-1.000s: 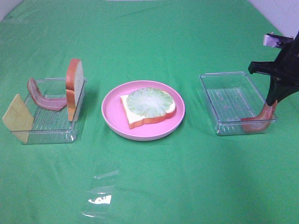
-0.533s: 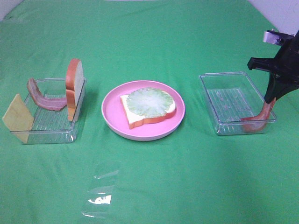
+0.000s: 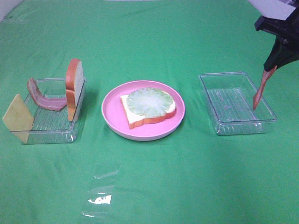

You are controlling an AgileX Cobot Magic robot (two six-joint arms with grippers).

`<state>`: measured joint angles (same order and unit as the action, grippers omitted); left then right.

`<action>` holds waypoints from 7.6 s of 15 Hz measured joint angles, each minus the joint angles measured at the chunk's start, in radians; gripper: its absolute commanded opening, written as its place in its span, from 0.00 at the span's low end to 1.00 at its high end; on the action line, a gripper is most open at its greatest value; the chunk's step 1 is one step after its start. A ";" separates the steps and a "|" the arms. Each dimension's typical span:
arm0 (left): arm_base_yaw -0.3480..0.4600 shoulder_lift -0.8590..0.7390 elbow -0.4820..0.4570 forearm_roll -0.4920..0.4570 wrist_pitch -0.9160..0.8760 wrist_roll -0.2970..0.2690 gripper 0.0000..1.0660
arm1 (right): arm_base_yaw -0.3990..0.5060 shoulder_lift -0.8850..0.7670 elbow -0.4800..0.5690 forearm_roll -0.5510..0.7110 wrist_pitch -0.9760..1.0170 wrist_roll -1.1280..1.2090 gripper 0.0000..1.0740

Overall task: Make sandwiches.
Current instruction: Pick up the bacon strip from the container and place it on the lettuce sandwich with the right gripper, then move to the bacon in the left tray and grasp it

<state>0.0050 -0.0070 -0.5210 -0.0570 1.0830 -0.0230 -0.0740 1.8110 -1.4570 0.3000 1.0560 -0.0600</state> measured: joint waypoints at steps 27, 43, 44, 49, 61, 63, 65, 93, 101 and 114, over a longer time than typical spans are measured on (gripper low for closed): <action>0.000 0.000 0.000 0.000 0.000 0.000 0.92 | 0.615 0.172 -0.159 0.145 -0.291 0.014 0.00; 0.000 0.000 0.000 0.000 0.000 0.000 0.92 | 0.615 0.342 -0.241 -0.244 -0.286 0.109 0.00; 0.000 0.000 0.000 0.000 0.000 0.000 0.92 | 0.615 0.345 -0.241 -0.244 -0.284 0.110 0.00; 0.000 0.000 0.000 0.000 0.000 0.000 0.92 | 0.615 0.352 -0.241 -0.247 -0.284 0.124 0.66; 0.000 0.000 0.000 0.000 0.000 0.000 0.92 | 0.615 0.307 -0.490 -0.392 0.152 0.100 0.91; 0.000 0.000 0.000 0.000 0.000 0.000 0.92 | 0.615 0.268 -0.480 -0.397 0.154 0.098 0.91; 0.000 0.000 0.000 0.000 0.000 0.000 0.92 | 0.610 0.222 -0.449 -0.407 0.157 0.098 0.91; 0.000 0.000 0.000 0.000 0.000 0.000 0.92 | 0.048 -1.336 0.727 -0.257 0.057 0.060 0.91; 0.000 0.000 0.000 0.000 0.000 0.000 0.92 | 0.048 -1.808 0.989 -0.262 0.028 0.048 0.91; 0.000 0.000 0.000 0.000 0.000 0.000 0.92 | 0.048 -1.815 1.003 -0.269 0.048 0.060 0.91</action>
<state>0.0050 -0.0070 -0.5210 -0.0570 1.0830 -0.0230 -0.0260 -0.0040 -0.4540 0.0310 1.1040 0.0000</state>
